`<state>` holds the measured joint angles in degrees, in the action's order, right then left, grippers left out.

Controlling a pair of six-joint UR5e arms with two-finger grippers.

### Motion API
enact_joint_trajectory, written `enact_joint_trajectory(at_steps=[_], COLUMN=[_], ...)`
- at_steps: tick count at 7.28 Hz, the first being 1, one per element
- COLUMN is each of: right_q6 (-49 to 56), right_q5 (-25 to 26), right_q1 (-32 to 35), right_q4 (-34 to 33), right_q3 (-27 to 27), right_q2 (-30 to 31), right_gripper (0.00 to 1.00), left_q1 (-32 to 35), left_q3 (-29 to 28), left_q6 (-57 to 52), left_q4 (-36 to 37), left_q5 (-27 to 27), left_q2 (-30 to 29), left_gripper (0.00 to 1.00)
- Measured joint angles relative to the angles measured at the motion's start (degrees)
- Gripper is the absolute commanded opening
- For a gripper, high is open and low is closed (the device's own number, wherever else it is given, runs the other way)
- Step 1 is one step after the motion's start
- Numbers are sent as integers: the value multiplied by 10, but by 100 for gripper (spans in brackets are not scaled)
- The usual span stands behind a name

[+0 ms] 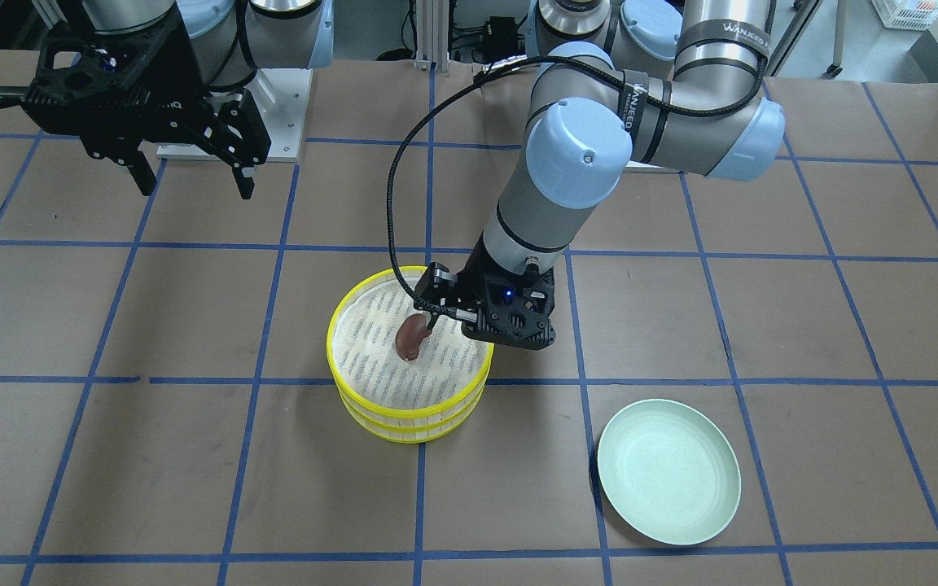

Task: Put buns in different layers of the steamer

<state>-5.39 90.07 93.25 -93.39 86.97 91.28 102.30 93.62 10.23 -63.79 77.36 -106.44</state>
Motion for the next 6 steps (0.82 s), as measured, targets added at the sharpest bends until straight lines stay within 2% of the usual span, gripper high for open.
enact_joint_trajectory(at_steps=[4, 6], right_q6=[2, 3], right_q5=[1, -1], right_q1=[0, -5], right_q4=[-6, -7], right_q3=[1, 0], right_q2=[-6, -6], right_gripper=[100, 100], left_q1=[-91, -133], left_q3=[-54, -61], left_q6=[-120, -136], left_q4=[-126, -162], left_q5=[121, 138], left_q2=[51, 90], left_gripper=[100, 100])
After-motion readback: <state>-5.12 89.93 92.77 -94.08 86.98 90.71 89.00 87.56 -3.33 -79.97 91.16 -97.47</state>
